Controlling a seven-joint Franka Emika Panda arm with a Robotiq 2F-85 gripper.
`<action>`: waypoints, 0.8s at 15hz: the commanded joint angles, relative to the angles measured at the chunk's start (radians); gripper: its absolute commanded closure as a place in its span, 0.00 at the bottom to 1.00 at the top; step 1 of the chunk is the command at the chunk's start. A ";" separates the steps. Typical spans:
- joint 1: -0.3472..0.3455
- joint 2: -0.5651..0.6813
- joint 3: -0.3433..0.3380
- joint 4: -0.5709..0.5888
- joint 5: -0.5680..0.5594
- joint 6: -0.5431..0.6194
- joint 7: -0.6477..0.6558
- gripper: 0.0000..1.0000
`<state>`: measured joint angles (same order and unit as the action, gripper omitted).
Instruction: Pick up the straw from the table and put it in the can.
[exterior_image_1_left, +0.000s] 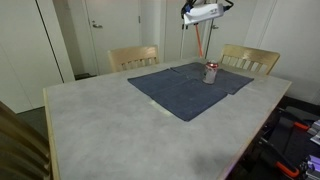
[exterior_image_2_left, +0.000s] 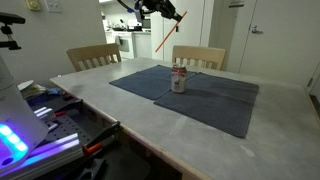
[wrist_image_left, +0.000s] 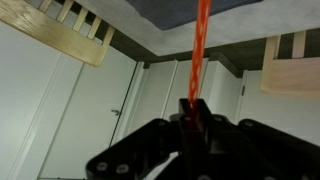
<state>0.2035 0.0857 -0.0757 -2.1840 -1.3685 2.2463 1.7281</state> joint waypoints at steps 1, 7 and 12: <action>-0.051 -0.001 0.053 0.001 0.000 -0.005 -0.002 0.91; -0.097 0.012 0.056 0.019 -0.115 0.030 0.015 0.98; -0.138 0.021 0.053 0.035 -0.219 0.029 0.004 0.98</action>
<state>0.1063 0.0863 -0.0379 -2.1717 -1.5371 2.2570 1.7369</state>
